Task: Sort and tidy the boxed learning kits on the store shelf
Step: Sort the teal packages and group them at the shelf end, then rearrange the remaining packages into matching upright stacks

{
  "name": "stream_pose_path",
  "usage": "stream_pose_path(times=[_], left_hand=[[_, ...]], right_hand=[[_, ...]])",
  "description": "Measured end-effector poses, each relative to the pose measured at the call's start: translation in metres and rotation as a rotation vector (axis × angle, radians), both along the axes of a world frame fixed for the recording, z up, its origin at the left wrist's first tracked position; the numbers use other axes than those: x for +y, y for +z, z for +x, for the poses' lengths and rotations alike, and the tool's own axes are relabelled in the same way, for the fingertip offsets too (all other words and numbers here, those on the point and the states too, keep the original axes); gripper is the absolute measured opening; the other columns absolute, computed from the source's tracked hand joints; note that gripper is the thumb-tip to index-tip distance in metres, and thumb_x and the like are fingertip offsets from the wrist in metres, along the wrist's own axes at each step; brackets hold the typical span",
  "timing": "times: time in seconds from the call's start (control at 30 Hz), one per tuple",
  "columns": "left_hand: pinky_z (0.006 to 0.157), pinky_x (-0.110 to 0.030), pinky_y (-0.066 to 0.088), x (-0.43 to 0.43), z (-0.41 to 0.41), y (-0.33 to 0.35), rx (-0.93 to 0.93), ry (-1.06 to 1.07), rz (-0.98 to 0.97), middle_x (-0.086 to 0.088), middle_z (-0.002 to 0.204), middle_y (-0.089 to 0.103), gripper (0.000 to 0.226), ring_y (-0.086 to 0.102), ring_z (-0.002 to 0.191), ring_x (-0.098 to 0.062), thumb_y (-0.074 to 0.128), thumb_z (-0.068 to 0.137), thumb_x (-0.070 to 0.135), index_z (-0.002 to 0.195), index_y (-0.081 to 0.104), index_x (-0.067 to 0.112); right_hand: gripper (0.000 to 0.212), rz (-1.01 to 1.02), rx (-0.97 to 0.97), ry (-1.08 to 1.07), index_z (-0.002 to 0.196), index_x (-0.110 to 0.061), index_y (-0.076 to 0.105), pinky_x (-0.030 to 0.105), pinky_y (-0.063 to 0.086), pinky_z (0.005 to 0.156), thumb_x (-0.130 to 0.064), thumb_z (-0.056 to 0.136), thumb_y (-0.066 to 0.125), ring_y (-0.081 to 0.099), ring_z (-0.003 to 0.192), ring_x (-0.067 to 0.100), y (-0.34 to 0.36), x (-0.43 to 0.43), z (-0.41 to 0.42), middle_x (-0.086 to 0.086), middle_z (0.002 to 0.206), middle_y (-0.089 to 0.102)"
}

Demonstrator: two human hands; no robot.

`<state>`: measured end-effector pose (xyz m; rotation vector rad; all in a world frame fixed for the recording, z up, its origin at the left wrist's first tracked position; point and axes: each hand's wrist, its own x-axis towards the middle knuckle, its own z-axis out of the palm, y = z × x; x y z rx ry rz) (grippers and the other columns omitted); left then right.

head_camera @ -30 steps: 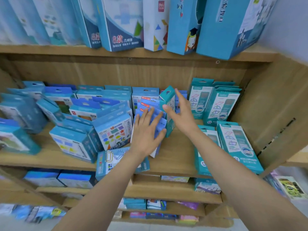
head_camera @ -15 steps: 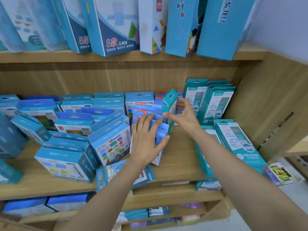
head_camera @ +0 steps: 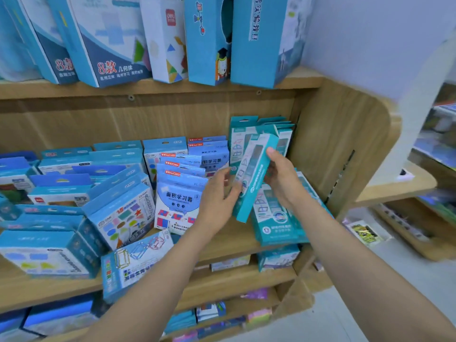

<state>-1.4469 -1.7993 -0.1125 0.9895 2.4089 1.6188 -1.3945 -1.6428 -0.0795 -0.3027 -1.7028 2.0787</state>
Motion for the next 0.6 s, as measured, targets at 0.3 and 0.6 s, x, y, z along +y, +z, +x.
stream_pose_path(times=[0.3, 0.6], left_hand=[[0.075, -0.039, 0.057, 0.034, 0.026, -0.025, -0.360, 0.009, -0.203, 0.003, 0.093, 0.073, 0.029, 0.069, 0.080, -0.012, 0.069, 0.082, 0.047, 0.091, 0.067, 0.019], [0.050, -0.028, 0.032, 0.040, 0.038, -0.023, -0.097, 0.087, -0.437, -0.003, 0.078, 0.069, 0.039, 0.061, 0.070, -0.023, 0.047, 0.096, 0.044, 0.078, 0.065, 0.014]], right_hand=[[0.035, 0.479, -0.274, -0.145, 0.125, -0.012, 0.050, 0.042, 0.055, 0.086, -0.011, 0.092, 0.061, 0.064, 0.103, 0.022, -0.019, 0.028, 0.037, 0.010, 0.120, 0.064], [0.043, 1.226, -0.591, 0.030, 0.130, -0.022, 0.056, 0.042, 0.031, 0.108, -0.030, 0.089, 0.064, 0.045, 0.130, 0.024, -0.037, 0.034, 0.056, 0.000, 0.137, 0.054]])
